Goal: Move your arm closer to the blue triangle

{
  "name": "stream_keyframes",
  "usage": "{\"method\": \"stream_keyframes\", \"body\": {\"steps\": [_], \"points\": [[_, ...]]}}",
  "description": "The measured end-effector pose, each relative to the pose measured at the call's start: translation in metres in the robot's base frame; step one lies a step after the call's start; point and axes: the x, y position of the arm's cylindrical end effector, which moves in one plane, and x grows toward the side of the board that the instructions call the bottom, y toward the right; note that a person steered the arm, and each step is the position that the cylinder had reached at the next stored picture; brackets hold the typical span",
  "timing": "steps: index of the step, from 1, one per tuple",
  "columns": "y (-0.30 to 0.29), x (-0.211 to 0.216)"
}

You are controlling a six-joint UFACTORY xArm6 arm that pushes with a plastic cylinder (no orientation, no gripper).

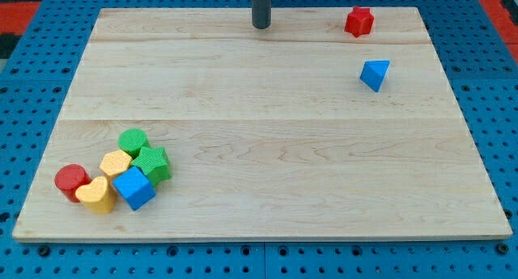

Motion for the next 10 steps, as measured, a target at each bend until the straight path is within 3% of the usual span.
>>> {"method": "stream_keyframes", "body": {"steps": [1,3,5,6,10], "points": [[-0.002,0.020],[0.015,0.152],[0.187,0.231],[0.230,0.207],[0.234,0.143]]}}
